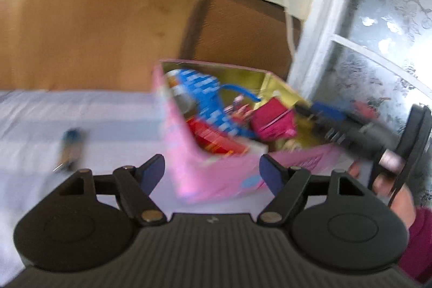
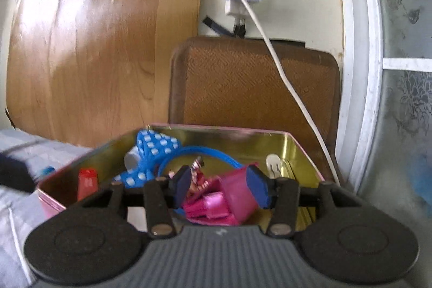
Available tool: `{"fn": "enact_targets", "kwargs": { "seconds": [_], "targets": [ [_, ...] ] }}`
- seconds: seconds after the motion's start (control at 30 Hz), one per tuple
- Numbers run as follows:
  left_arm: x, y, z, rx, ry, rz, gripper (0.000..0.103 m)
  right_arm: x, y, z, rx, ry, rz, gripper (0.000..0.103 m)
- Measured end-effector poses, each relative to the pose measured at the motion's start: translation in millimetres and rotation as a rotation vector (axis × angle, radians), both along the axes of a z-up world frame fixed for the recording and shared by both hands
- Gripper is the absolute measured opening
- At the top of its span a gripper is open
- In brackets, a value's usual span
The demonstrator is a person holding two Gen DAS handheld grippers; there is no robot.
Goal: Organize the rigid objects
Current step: 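Carry the pink pouch into the pink tin and release it, then move the right gripper to the blue lighter and grasp it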
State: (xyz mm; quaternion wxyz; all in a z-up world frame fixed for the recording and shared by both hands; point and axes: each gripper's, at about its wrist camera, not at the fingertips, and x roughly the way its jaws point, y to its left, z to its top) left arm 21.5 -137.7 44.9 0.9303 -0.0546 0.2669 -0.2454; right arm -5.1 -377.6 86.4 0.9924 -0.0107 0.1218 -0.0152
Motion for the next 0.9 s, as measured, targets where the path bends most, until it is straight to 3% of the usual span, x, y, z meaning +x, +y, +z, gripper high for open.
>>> {"fn": "enact_targets", "kwargs": {
  "seconds": [0.17,0.27,0.4,0.5,0.6,0.67,0.83,0.9],
  "targets": [
    [-23.3,65.0,-16.8,0.028,0.032,0.149,0.079,-18.3,23.3,22.1,0.040,-0.063,0.113,0.047],
    [-33.2,103.8,-25.1,0.049,0.039,0.247,0.079,-29.6,60.5,30.9,0.071,-0.068,0.243,0.047],
    [-49.0,141.5,-29.0,0.098,0.017,0.361,0.079,-28.5,126.6,30.0,0.086,-0.006,0.441,0.047],
    [-58.0,163.1,-34.0,0.102,0.022,0.423,0.079,-10.4,175.7,20.3,0.084,0.088,0.512,0.045],
    [-63.6,178.9,-45.0,0.089,0.035,0.472,0.077,21.9,211.6,4.5,0.097,0.199,0.479,0.045],
    [-67.6,189.9,-44.9,-0.001,0.028,0.482,0.079,45.4,228.7,-4.8,0.111,0.255,0.425,0.045],
    [-67.6,198.6,-48.5,-0.065,0.037,0.486,0.079,94.0,258.8,-27.0,0.103,0.384,0.316,0.048],
    [-66.7,198.9,-48.8,-0.076,0.042,0.482,0.079,106.6,265.4,-35.9,0.098,0.454,0.316,0.054]
  ]
}}
